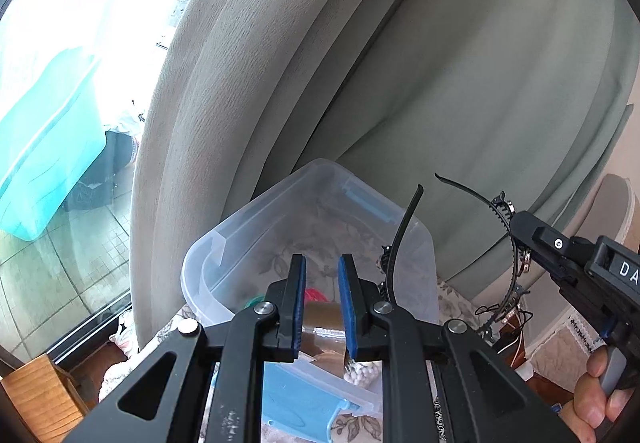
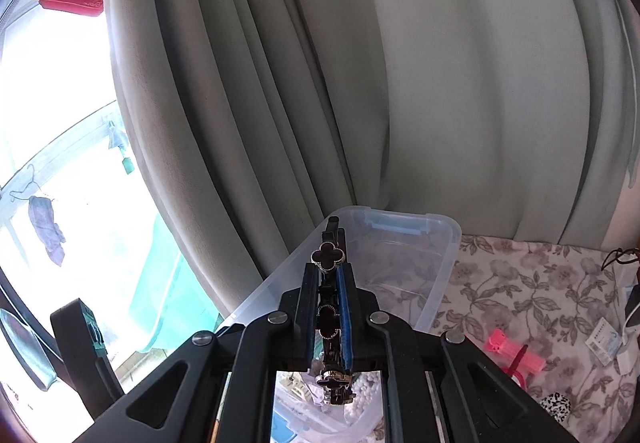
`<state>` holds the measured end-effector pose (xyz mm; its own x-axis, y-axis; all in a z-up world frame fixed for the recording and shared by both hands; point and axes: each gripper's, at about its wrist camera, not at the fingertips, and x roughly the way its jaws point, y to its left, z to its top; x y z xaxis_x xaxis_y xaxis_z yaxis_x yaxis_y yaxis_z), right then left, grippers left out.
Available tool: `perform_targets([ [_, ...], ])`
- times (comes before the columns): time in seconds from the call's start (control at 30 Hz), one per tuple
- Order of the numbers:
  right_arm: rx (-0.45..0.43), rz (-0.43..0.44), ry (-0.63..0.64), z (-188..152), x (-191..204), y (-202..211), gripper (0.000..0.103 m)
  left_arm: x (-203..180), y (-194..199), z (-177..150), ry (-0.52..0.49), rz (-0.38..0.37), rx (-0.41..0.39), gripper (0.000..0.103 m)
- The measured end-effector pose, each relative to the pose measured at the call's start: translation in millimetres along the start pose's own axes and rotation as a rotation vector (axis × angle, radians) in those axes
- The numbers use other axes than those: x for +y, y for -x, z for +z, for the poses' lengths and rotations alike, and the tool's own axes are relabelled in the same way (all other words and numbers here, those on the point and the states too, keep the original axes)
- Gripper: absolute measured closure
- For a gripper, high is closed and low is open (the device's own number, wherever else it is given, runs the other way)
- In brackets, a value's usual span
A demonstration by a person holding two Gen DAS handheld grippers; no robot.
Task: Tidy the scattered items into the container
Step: 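Carry the headband and cotton swab bag over the clear box with both tools, then open both tools to drop the headband and swab bag into the box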
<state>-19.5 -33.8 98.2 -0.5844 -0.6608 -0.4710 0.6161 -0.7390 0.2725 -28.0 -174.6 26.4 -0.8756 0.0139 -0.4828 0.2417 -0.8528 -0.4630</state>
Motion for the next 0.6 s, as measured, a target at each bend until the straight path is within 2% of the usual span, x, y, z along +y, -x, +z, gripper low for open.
perform_targets([
  [0.13,-0.007,0.011,-0.014,6,0,-18,0.092,3,-7,2,0.008,0.010,0.008,0.086],
  [0.3,0.078,-0.018,-0.018,-7,-8,-45,0.089,8,-16,3,0.021,0.023,0.022,0.086],
  [0.53,0.090,-0.064,-0.009,-13,-18,-42,0.089,-1,-28,1,0.006,0.015,0.047,0.086],
  [0.6,0.092,-0.079,-0.020,-13,-24,-40,0.079,-5,-28,2,-0.004,0.014,0.047,0.086],
])
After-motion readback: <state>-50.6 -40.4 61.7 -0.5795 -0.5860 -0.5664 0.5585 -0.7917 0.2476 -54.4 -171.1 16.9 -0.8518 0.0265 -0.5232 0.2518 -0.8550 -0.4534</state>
